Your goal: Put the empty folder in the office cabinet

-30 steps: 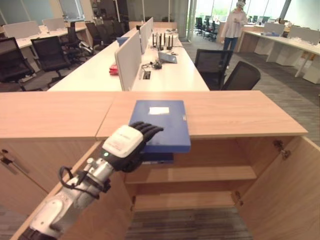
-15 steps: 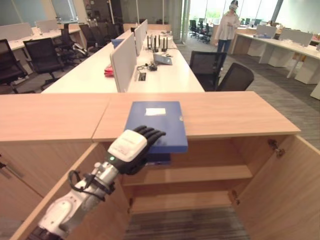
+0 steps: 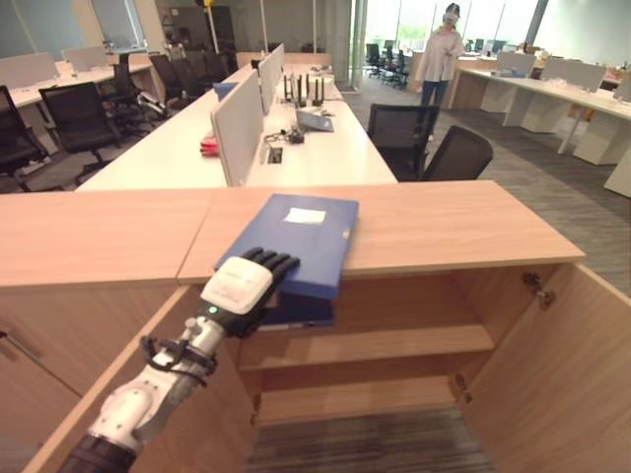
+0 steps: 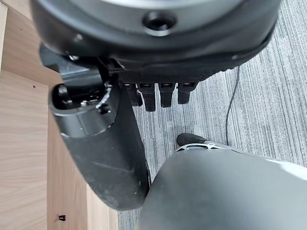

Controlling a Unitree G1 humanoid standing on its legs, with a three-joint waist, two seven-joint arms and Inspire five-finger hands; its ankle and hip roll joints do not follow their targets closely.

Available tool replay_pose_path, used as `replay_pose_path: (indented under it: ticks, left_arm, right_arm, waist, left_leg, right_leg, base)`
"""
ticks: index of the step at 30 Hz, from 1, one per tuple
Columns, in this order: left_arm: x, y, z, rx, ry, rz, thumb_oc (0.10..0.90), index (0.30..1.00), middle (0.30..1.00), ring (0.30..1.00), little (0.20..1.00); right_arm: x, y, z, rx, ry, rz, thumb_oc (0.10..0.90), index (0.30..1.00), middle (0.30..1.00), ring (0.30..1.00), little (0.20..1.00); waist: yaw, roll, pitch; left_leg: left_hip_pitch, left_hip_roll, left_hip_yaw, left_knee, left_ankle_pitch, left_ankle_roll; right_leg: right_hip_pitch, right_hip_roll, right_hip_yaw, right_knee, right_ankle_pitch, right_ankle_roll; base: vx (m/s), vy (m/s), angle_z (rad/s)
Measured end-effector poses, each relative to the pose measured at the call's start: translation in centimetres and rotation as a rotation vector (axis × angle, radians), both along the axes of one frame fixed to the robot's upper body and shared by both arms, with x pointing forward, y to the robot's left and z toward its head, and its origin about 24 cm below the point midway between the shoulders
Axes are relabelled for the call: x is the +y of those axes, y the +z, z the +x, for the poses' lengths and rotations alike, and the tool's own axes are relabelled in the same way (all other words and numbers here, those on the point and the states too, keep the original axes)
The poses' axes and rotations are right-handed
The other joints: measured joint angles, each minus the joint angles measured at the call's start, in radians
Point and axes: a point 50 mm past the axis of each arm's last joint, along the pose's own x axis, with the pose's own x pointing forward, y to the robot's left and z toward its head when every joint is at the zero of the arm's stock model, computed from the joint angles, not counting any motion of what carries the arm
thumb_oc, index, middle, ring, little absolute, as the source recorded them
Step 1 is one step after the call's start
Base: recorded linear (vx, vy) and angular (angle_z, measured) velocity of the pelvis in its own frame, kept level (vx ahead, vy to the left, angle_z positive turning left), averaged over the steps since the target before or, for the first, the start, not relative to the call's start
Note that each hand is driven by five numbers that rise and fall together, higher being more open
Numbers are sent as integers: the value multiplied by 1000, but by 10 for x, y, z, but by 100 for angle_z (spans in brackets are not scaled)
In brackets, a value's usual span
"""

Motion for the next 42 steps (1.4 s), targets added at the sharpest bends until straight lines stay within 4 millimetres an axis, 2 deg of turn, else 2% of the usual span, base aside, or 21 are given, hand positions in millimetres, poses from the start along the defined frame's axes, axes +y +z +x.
replay_pose_path:
  ticks: [1,2,4,9,22,28,31,33,36,39,42]
  left_arm:
    - [2,0,2,-6,16,7,654,681,681,681,681]
    - [6,-1,5,-14,41,24,400,300,300,300,300]
    - [14,0,11,-55,109,38,400,300,300,300,300]
    - [14,7,14,-133,116,11,400,300,300,300,300]
    - [14,-1,12,-135,113,-2,400,300,300,300,300]
    - [-1,1,13,-159,123,-137,400,300,300,300,300]
    - [-14,19,6,-167,105,-340,400,300,300,300,300]
    - [-46,44,-8,-109,-79,-635,400,300,300,300,300]
    - [-71,66,-26,-32,-286,-777,400,300,300,300,300]
    - [-95,65,-38,136,-455,-925,400,300,300,300,300]
    - [-102,59,-43,320,-514,-1090,400,300,300,300,300]
  right_arm:
    - [0,0,0,0,3,0,800,900,900,900,900]
    - [0,0,1,-1,8,-1,800,900,900,900,900]
    - [0,0,1,-2,13,-1,800,900,900,900,900]
    - [1,0,0,-1,31,-3,800,900,900,900,900]
    - [1,0,-1,-2,34,-5,800,900,900,900,900]
    - [1,0,-1,-7,34,-8,800,900,900,900,900]
    - [4,0,3,-31,43,-7,800,900,900,900,900]
    - [7,0,1,-37,37,-4,800,900,900,900,900]
    - [8,-1,-5,-31,27,1,800,900,900,900,900]
    - [7,-1,-5,-33,16,3,800,900,900,900,900]
    - [7,-1,-4,-39,7,6,800,900,900,900,900]
  waist:
    - [-2,0,0]
    - [-5,0,0]
    - [-18,-2,-2]
    - [-14,-8,-5]
    - [-20,-12,-17]
    - [-14,-15,-17]
    - [-15,-25,-14]
    - [3,-43,-9]
    - [5,-48,1]
    - [-1,-46,6]
    - [-17,-39,16]
  left_leg:
    - [0,0,0,0,-3,5]
    - [0,0,1,0,-4,5]
    - [1,0,4,0,-4,6]
    - [3,0,8,0,-6,6]
    - [7,0,24,0,-9,8]
    - [7,-1,23,0,-9,9]
    - [0,-1,22,0,-9,10]
    - [-13,-3,13,0,-8,10]
    - [-13,-3,13,0,-5,6]
    - [-15,-5,11,0,-8,9]
    - [-18,-5,9,0,-13,15]
  right_leg:
    - [0,0,0,0,-1,-2]
    - [0,0,1,0,0,-2]
    - [-1,0,5,0,1,-3]
    - [0,0,10,0,1,-3]
    - [-2,0,23,0,2,-2]
    - [-3,0,23,0,2,-2]
    - [-8,0,22,0,2,-2]
    - [-19,-2,17,0,5,3]
    - [-18,-2,16,0,2,7]
    - [-20,-4,15,0,1,8]
    - [-22,-4,13,0,0,8]
  base:
    - [-5,-1,-3]
    - [0,0,0]
    - [-6,-4,-2]
    - [-4,-2,-1]
    - [1,1,-3]
    - [-6,-1,0]
    - [-24,-4,2]
    - [-14,-2,9]
    - [-8,0,1]
    - [0,0,0]
    - [37,9,1]
